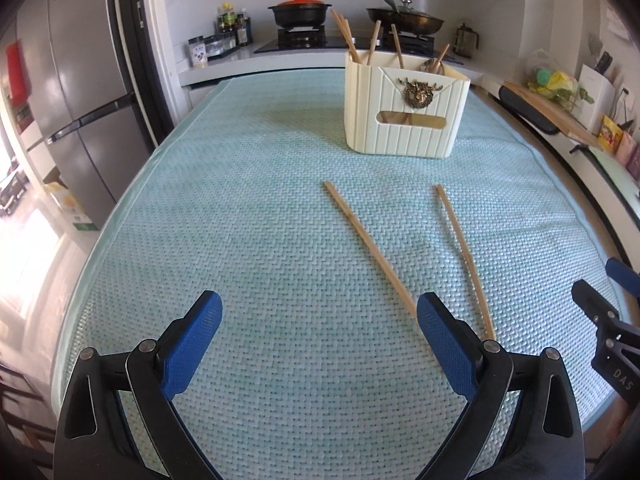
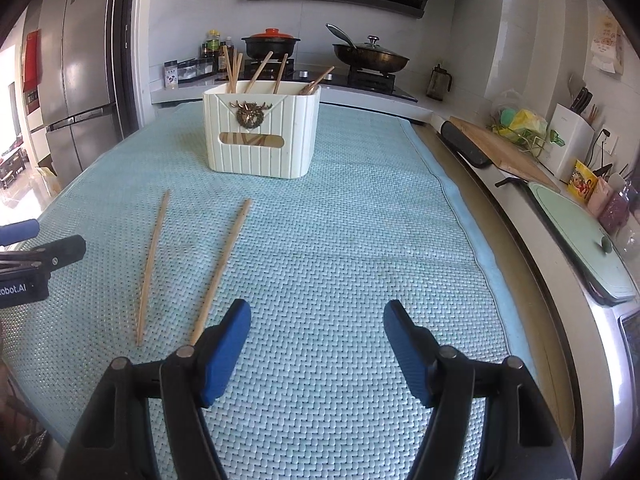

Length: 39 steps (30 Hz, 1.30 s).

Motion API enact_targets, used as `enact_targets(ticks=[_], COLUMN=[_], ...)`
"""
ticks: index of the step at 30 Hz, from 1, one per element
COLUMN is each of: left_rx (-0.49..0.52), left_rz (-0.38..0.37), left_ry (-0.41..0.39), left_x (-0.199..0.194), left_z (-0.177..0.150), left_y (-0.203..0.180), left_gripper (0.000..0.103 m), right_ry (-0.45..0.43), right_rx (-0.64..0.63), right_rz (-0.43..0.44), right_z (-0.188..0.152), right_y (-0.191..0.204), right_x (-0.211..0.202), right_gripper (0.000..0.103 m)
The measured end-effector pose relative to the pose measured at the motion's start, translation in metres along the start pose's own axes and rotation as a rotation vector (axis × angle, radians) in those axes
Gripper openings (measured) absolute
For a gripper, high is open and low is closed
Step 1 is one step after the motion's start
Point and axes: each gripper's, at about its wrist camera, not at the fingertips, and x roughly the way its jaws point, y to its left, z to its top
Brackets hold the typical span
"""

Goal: Organize utensils
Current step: 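Withdraw both open tools back over the last two chopsticks, then close the right tool on one chopstick while the left tool grasps the other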

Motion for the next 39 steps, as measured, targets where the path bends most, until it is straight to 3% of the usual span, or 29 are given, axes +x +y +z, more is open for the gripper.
enact_targets(ticks=[9,22,32,39], left_rx=[-0.022,-0.048,-0.15,-0.158], left_rz=[0.013,0.021,-0.043,-0.037], left_ry=[0.019,0.06,0.093,0.089], left_x=[0.008,0.022,0.034,0.033], left_z=[-0.005,-0.011,-0.001,0.0], left_y=[0.003,0.008,0.022,0.024], left_gripper=[0.098,0.098,0.098,0.098], right_ry=[0.01,0.042,0.043,0.056], right_rx=[-0.046,-0.046,0.01,-0.024], right_rz=[-0.077,-0.073,0.117,0.262], right_z=[-0.001,-0.003,0.009,0.028], right_y=[0.002,0.0,0.004,0.029], right_x=[0.005,0.016,0.028,0.055], right_gripper=[0.07,0.07,0.07,0.07])
